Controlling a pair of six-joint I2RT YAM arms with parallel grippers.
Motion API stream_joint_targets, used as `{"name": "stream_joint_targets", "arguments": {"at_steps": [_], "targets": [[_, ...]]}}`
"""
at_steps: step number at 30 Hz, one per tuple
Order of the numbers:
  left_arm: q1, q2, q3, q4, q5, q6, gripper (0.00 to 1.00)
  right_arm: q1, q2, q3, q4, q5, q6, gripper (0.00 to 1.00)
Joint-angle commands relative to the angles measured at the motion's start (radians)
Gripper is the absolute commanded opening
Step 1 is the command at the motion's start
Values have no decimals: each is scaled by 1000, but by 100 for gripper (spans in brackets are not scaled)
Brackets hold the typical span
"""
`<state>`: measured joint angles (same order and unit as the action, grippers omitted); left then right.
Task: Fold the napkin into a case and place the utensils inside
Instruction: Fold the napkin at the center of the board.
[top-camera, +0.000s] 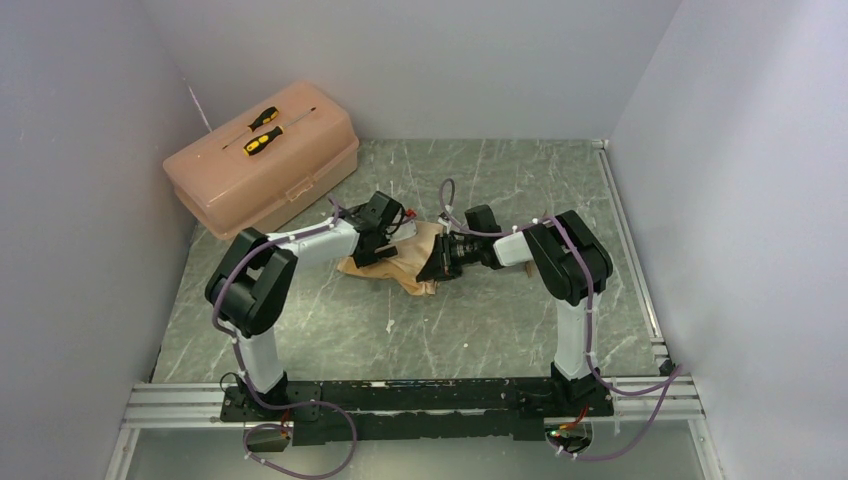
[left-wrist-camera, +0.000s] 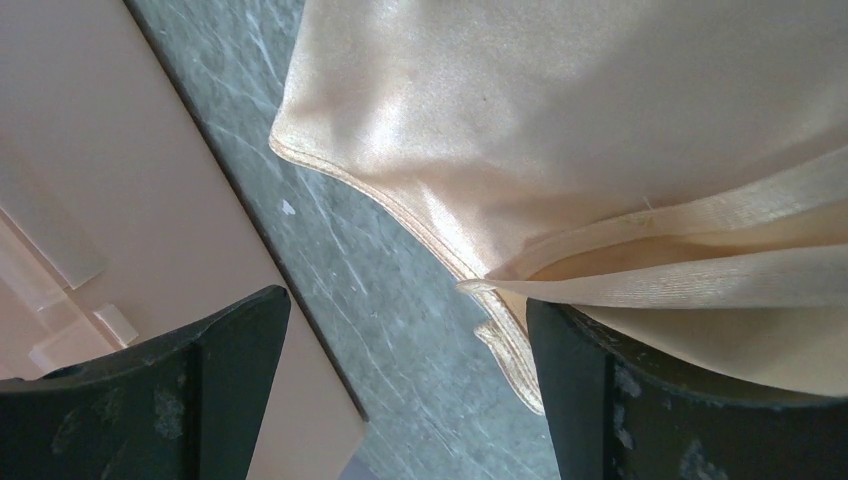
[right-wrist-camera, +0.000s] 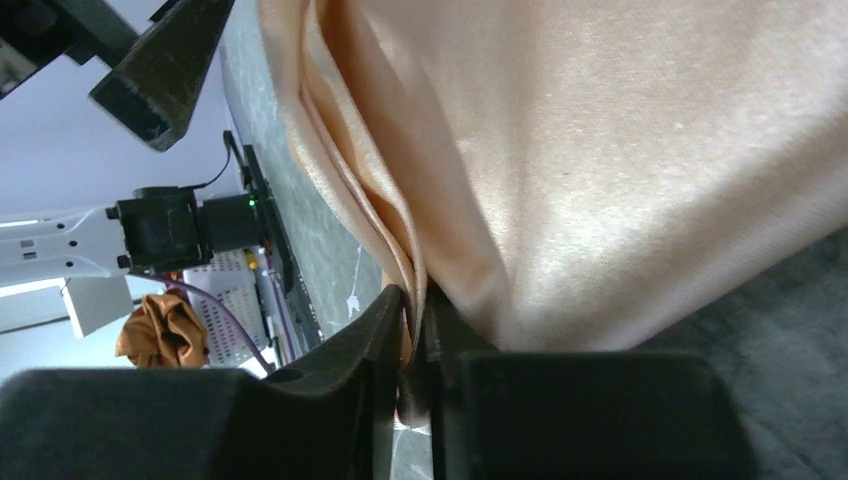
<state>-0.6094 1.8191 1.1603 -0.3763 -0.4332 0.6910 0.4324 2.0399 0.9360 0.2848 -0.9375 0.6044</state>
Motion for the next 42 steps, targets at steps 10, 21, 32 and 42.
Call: {"name": "stream_joint_targets", "arguments": {"at_steps": [10,21,32,42], "targets": [[26,37,-40,-35,17,-111,94,-6,-138,-17,188,12,73,58],[43,34,24,-113,95,-166,94,-7,-376,-37,-46,243,-161,100],[42,-26,173,-313,206,-235,94,3,-597,-90,-82,471,-229,100],[44,-101,326,-501,350,-275,94,53,-642,-47,-242,793,-209,100]]}}
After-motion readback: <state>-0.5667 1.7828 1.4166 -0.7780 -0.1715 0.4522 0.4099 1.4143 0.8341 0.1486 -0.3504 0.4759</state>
